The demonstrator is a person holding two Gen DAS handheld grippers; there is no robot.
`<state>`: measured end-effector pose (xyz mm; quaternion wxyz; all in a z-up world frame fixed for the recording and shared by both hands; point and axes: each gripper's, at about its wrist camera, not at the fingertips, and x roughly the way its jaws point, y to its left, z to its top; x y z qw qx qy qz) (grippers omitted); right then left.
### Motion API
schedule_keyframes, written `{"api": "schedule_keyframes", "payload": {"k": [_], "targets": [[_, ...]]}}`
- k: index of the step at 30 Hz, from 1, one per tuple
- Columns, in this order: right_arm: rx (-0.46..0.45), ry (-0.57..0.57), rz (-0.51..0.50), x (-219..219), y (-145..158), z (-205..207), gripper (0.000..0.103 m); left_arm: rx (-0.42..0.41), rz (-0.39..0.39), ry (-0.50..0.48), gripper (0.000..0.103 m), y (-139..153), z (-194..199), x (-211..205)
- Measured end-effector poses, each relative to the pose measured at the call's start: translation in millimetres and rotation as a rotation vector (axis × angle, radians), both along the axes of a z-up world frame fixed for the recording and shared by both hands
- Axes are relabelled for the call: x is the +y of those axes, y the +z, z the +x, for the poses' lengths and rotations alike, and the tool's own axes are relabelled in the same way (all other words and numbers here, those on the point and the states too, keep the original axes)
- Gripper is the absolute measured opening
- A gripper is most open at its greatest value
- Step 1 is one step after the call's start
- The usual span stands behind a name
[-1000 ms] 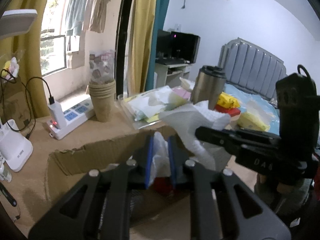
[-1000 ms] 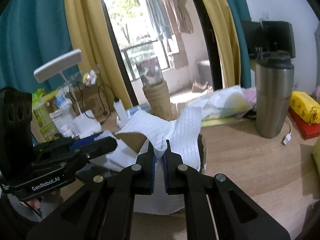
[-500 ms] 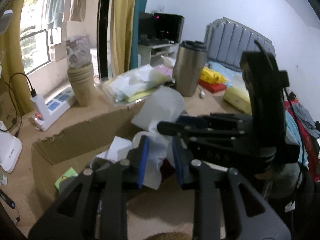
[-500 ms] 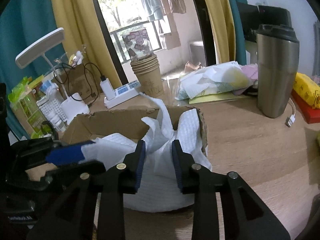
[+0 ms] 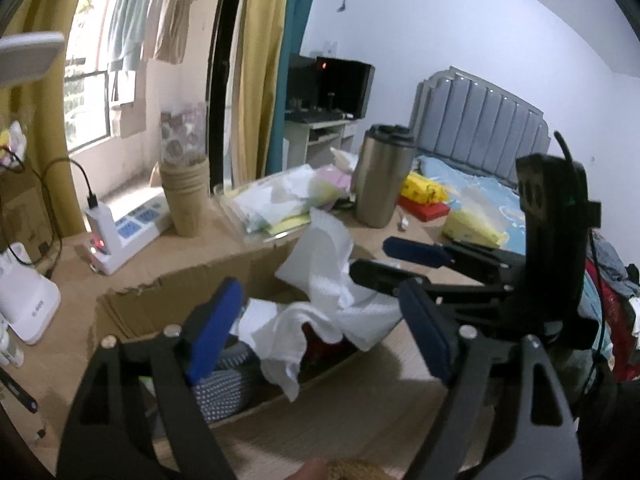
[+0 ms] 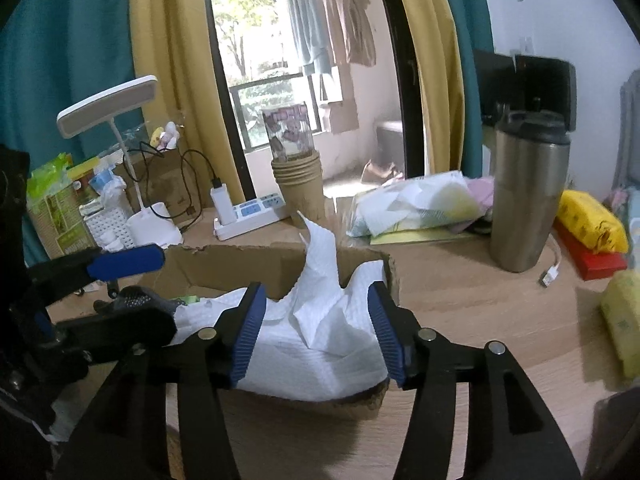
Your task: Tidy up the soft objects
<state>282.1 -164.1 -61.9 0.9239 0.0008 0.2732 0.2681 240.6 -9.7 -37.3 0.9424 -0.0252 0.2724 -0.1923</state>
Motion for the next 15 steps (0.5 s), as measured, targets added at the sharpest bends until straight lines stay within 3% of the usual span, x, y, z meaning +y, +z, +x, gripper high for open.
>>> {"api": "schedule_keyframes", "payload": {"k": [5, 15], "targets": [[-0.032, 0.011, -0.003, -2.7, 6.9, -11.9, 0.058, -0.064, 0.047, 0.026, 0.082, 10.9, -17.4, 0.8], [-0.094, 0.059, 0.027, -8.5, 18.7, -37.3, 0.062, -0.125, 0.015, 0.069, 0.083, 26.3, -45.1, 20.5]]}}
